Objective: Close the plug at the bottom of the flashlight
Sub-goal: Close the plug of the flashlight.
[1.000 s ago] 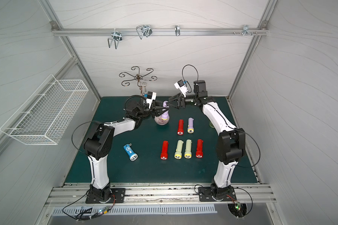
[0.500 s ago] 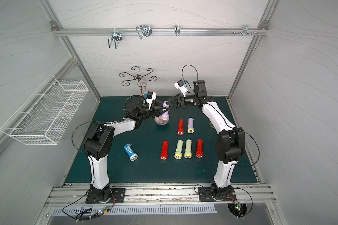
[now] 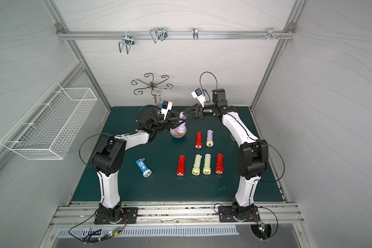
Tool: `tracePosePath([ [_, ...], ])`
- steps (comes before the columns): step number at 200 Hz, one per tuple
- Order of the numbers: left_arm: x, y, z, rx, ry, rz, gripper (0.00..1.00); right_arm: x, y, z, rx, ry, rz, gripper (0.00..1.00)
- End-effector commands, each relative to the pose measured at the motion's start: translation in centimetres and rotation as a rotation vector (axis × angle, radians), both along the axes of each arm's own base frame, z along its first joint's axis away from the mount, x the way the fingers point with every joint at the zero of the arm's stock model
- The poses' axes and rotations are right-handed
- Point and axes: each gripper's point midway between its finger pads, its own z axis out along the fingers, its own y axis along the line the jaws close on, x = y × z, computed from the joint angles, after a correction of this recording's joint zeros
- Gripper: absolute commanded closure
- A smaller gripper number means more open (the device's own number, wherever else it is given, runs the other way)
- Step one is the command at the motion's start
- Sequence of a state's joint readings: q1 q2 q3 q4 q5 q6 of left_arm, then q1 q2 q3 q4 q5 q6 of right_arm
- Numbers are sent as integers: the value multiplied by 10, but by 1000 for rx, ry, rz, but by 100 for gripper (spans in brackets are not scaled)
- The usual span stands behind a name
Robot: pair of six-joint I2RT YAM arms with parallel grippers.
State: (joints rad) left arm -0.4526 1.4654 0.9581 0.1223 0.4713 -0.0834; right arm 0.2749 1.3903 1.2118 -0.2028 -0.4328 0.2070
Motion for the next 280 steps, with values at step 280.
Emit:
tracePosePath([
  [280,37,-71,109,-497,-551,-601,100,-5,87,48,220,-129,739,14],
])
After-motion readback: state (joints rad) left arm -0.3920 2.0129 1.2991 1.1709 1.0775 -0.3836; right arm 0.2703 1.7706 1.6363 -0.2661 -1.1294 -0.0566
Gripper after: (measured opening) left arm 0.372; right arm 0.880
